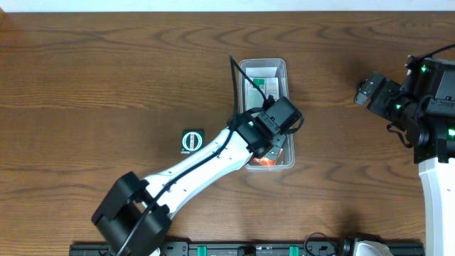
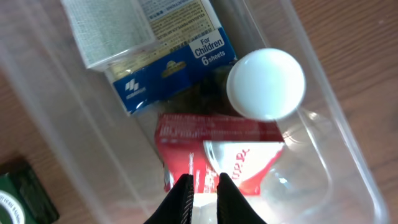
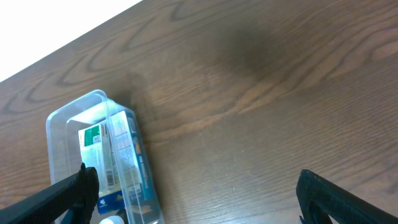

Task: Pack container
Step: 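Lower the red box into the container's near end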

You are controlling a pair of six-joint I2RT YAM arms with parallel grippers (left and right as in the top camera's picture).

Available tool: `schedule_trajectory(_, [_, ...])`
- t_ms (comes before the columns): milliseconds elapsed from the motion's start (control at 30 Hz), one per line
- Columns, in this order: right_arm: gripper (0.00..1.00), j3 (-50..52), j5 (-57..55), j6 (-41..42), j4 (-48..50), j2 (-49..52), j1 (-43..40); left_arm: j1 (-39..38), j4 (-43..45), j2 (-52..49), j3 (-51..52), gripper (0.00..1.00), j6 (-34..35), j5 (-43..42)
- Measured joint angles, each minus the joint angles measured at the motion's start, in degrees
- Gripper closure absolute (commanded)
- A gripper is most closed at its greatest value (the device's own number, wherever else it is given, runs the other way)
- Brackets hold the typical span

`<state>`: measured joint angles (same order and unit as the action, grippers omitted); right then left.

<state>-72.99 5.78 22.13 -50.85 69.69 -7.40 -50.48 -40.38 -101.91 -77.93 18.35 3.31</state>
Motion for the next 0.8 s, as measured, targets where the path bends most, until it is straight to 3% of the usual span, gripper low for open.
schedule_trajectory(467, [0.01,0.0,0.0,0.0,0.0,0.0,0.0,0.0,4.81,-4.94,0.0,0.86,-3.43,6.16])
schedule_trajectory(800, [0.01,0.0,0.0,0.0,0.0,0.0,0.0,0.0,0.76,-4.94,0.13,0.86,-2.27,4.94])
